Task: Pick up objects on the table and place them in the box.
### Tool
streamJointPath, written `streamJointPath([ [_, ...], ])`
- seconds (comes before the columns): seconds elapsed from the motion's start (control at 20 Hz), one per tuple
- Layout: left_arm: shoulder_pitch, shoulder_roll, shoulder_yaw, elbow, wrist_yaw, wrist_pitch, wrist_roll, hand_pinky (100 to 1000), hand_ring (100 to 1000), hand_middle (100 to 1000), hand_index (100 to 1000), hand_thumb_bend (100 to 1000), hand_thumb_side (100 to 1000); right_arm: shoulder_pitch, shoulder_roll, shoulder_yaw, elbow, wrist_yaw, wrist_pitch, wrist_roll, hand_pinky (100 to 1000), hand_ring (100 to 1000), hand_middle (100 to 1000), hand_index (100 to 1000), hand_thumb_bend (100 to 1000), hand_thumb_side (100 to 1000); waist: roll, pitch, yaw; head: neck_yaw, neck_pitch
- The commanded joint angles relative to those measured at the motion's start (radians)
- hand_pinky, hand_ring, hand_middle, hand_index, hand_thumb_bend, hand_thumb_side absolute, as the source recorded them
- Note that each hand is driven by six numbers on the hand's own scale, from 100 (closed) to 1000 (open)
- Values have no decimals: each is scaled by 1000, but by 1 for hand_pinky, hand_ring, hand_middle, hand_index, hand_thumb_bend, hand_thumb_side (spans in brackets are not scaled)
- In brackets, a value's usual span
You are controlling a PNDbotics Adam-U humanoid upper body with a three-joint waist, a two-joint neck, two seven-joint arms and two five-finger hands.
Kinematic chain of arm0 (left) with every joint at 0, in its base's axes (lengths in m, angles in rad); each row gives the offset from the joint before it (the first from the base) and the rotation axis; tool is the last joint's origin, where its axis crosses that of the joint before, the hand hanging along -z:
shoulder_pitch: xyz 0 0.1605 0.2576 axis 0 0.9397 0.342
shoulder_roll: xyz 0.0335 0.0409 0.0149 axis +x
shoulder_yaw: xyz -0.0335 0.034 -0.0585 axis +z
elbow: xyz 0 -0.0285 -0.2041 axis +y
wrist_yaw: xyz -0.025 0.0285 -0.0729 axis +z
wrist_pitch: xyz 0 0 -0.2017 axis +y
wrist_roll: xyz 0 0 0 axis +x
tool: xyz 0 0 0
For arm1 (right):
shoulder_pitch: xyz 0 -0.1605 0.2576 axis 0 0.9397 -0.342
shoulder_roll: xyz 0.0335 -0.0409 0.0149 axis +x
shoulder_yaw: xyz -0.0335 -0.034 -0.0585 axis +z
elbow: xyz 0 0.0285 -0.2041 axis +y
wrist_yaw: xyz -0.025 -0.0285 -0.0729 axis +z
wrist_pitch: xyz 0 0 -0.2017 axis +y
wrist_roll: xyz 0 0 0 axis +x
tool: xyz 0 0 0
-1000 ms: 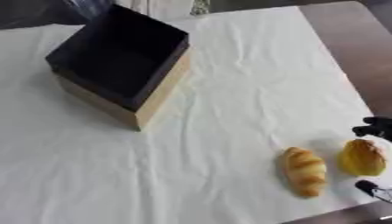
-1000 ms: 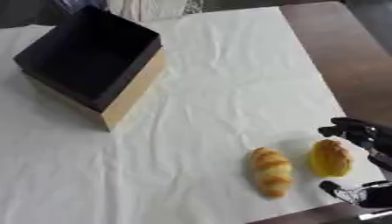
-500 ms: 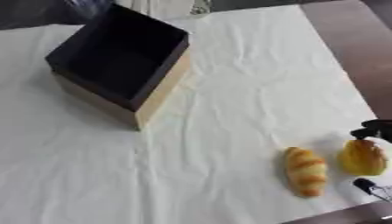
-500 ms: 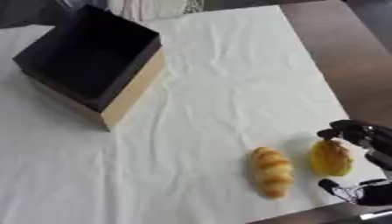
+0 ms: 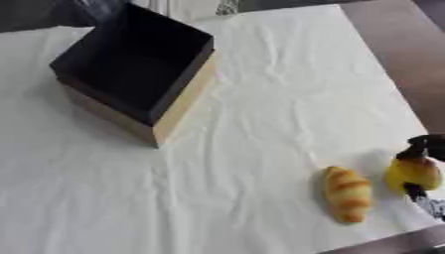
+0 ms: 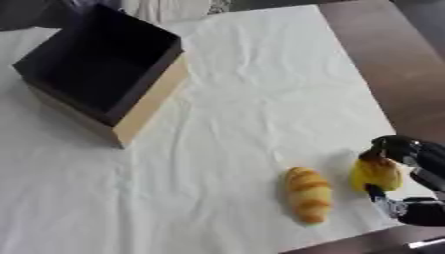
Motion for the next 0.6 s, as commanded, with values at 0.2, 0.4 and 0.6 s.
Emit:
streamJointPath([
  [0.2,-6,14,9,-16,7,0,-5,808,763,707,928,182,573,-6,-27,-7,-8,-51,17,-52,813,860,539,623,100,221,-9,-16,5,-2,-17],
  [0.4,-7,13,10,-16,9,-1,-5,808,763,706,929,182,577,-14,-32,-4,-12,-65,27,-118,786,829,442,534,100,206,-13,-16,9,-3,-15],
  [0.6,-8,14,9,-16,9,-2,-6,808,763,705,929,183,577,-35,-44,-17,-16,-45,1,-217,768,804,432,527,100,182,-18,-18,11,-3,-14],
])
